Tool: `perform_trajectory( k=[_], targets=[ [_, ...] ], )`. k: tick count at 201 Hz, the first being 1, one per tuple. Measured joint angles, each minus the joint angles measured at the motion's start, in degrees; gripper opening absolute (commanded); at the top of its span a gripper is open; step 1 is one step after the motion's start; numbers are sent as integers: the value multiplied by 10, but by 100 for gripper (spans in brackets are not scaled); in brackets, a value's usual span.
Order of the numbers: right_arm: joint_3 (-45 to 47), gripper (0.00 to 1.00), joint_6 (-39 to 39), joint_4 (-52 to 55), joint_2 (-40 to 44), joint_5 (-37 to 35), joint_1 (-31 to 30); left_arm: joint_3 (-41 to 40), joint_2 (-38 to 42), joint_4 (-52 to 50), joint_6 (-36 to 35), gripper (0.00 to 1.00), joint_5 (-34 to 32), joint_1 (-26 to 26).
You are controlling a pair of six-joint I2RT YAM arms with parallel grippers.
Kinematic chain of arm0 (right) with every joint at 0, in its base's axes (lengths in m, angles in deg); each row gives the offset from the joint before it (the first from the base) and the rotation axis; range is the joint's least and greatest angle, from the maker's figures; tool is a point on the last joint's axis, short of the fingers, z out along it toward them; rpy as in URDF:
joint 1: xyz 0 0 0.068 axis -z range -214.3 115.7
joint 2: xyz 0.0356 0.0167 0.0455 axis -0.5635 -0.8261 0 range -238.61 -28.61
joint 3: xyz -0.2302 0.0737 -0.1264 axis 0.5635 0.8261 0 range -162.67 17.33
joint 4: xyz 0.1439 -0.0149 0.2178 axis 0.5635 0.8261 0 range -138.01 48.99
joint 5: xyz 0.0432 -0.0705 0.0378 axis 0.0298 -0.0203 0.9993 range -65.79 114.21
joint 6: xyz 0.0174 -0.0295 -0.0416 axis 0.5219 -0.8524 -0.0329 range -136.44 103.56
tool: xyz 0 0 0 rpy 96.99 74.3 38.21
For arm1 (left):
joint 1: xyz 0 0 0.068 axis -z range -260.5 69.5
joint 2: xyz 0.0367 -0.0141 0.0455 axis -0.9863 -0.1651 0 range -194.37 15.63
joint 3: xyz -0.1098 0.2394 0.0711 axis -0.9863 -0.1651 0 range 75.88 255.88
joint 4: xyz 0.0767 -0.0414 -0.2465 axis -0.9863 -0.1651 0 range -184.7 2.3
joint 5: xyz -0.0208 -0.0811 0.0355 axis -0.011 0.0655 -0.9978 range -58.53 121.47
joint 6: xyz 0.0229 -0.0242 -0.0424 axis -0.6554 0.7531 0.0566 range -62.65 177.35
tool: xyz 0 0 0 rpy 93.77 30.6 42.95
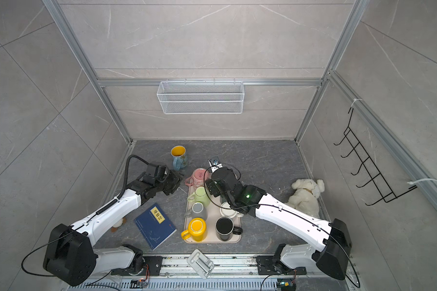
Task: Turn the mug right side up
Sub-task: Pick up the mug from the tray.
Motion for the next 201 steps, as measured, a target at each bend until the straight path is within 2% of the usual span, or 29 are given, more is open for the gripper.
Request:
perform_trajectory(
  k=[48, 88, 135, 201],
  targets=[
    [0, 77, 2, 4, 0, 0, 0, -25, -52, 66, 144, 52, 0, 8],
    [0, 77, 2, 4, 0, 0, 0, -45, -104, 110, 231, 51, -3, 25],
    [0, 78, 2, 4, 6, 0, 0, -36, -130, 143, 271, 50, -6, 26],
    [1, 78, 2, 8, 11, 0, 0, -29, -133, 151, 278, 48, -24, 26]
  ],
)
